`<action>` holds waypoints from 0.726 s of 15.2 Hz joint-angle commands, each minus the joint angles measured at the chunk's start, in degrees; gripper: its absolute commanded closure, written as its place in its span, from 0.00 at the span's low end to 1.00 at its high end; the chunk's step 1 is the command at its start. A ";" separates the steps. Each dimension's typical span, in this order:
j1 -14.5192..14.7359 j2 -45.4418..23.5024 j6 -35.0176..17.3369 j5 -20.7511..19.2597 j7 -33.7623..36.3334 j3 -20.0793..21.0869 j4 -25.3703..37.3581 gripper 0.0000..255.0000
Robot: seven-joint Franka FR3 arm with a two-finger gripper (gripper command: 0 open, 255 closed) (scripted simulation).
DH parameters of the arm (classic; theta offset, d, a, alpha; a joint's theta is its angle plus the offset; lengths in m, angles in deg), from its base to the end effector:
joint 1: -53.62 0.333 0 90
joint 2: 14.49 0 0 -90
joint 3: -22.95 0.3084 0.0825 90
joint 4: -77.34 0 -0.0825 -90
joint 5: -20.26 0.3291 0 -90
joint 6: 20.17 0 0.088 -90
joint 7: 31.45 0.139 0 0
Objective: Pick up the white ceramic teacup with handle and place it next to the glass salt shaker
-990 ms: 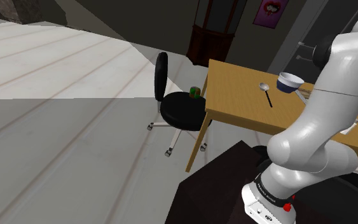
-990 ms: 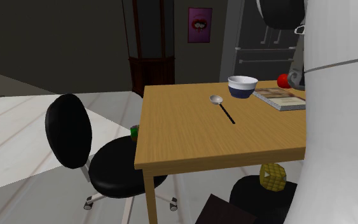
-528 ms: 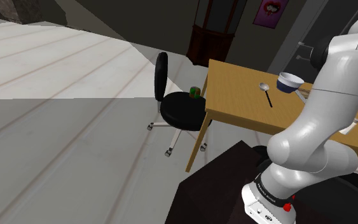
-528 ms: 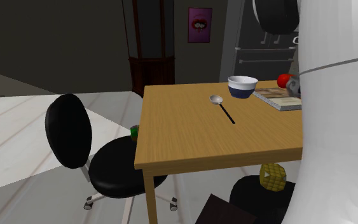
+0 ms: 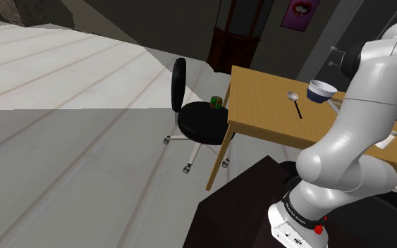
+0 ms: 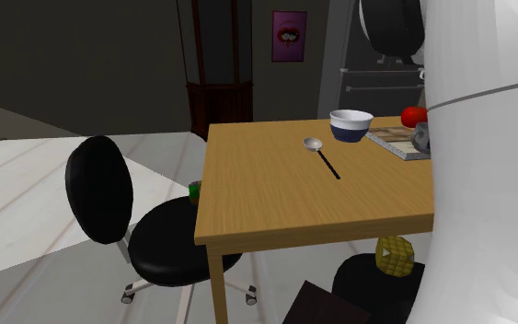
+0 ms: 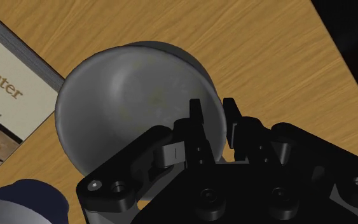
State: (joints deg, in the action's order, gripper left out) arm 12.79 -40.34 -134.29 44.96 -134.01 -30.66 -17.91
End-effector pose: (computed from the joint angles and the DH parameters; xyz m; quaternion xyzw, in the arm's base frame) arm 0.0563 -0.6006 0.4173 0.9989 0.0193 0.0151 0.0406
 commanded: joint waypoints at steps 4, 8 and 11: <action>-0.23 -1.24 -3.31 1.44 -0.98 0.93 -2.49 1.00; -0.70 -2.45 -5.67 2.76 -1.87 1.83 -4.03 1.00; -1.14 -3.45 -7.37 3.82 -2.58 2.59 -5.03 1.00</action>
State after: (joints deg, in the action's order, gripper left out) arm 11.90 -43.29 -141.08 48.31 -136.37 -28.43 -22.80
